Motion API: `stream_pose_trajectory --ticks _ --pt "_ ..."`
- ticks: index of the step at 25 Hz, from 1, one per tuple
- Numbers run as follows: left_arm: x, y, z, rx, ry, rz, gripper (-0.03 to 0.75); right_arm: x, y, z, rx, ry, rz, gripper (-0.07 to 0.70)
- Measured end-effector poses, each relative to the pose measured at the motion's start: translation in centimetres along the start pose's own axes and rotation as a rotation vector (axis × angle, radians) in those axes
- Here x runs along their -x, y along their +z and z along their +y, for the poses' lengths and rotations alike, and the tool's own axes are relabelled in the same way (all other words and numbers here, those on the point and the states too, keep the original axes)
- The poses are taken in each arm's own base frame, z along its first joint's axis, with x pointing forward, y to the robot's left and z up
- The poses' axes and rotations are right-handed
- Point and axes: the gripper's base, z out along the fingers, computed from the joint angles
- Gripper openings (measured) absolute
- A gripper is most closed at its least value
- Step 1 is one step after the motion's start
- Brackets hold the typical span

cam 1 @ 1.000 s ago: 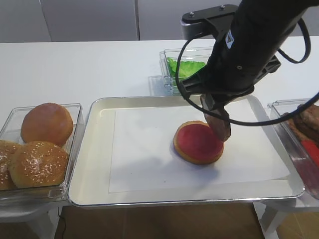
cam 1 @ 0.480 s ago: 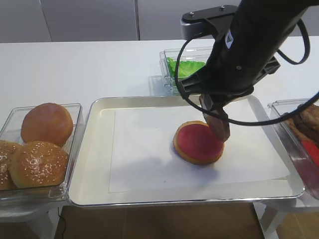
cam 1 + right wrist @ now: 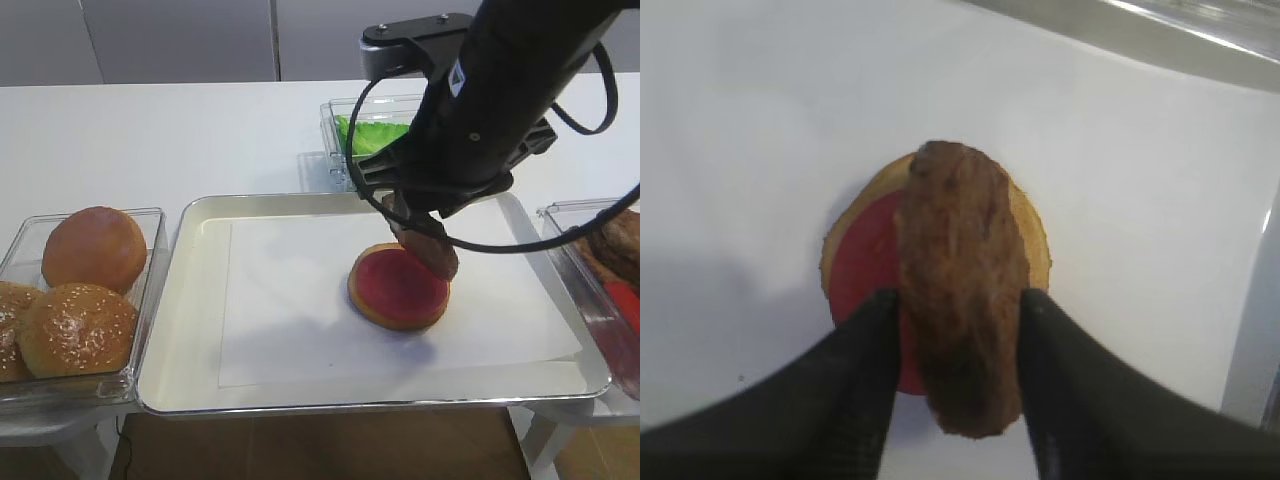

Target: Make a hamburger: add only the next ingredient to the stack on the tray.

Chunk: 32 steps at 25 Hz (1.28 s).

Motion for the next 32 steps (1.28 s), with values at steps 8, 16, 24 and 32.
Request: stream_pose_trajectory --ticks 8,16,24,32 --pt "0.0 0.0 0.0 0.000 0.000 0.000 0.370 0.0 0.0 0.1 0.015 0.006 0.005 0.378" --pt "0.0 0.0 0.0 0.000 0.000 0.000 0.370 -0.1 1.2 0.5 0.033 0.028 0.055 0.470" --pt "0.0 0.0 0.0 0.000 0.000 0.000 0.370 -0.2 2.1 0.5 0.026 0.030 0.090 0.479" --pt "0.0 0.0 0.0 0.000 0.000 0.000 0.370 -0.3 2.0 0.5 0.025 0.030 0.092 0.479"
